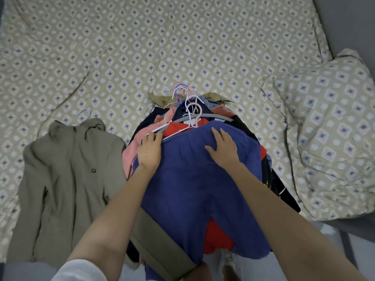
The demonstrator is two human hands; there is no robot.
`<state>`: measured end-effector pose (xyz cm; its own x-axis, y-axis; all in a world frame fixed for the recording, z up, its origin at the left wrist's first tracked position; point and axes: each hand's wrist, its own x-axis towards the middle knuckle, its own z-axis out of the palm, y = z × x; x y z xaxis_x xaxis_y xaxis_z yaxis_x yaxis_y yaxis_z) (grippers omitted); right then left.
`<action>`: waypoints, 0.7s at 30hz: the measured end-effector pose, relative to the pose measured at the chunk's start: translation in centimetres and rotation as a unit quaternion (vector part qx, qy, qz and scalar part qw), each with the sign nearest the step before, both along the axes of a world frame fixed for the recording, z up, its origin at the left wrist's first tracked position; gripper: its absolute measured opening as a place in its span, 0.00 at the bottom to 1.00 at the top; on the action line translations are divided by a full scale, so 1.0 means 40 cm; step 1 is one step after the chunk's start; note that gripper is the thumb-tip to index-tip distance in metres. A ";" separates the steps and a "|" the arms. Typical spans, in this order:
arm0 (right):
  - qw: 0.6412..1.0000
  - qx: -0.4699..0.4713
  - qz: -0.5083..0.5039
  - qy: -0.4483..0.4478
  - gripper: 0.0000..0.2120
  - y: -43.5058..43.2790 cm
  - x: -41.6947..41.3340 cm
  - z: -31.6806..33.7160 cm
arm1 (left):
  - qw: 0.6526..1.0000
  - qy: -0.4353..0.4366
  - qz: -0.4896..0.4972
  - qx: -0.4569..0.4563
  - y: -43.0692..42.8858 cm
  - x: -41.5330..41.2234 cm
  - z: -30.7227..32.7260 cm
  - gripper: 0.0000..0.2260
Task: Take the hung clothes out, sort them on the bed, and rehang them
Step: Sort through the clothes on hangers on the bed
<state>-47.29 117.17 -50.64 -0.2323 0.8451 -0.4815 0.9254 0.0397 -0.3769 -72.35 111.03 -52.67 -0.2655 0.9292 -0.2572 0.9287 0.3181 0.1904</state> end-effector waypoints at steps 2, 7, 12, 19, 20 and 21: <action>1.000 0.015 0.007 0.009 0.33 -0.004 0.010 0.010 | 0.999 -0.029 0.013 0.040 -0.019 0.009 -0.004 0.13; 0.998 0.049 0.025 0.041 0.32 -0.006 0.034 0.045 | 0.970 -0.168 0.085 0.155 -0.066 0.063 0.034 0.08; 0.997 0.058 0.035 0.048 0.32 -0.014 0.053 0.102 | 0.965 -0.188 0.077 0.169 -0.103 0.108 0.103 0.11; 0.996 0.060 0.036 0.060 0.15 -0.061 0.071 0.228 | 0.973 -0.191 -0.009 0.130 -0.122 0.156 0.264 0.12; 0.995 0.065 0.022 0.067 0.19 -0.071 0.081 0.252 | 0.974 -0.194 -0.017 0.115 -0.127 0.161 0.290 0.13; 0.995 0.070 0.012 0.070 0.22 -0.083 0.091 0.278 | 0.975 -0.197 -0.024 0.103 -0.133 0.166 0.318 0.14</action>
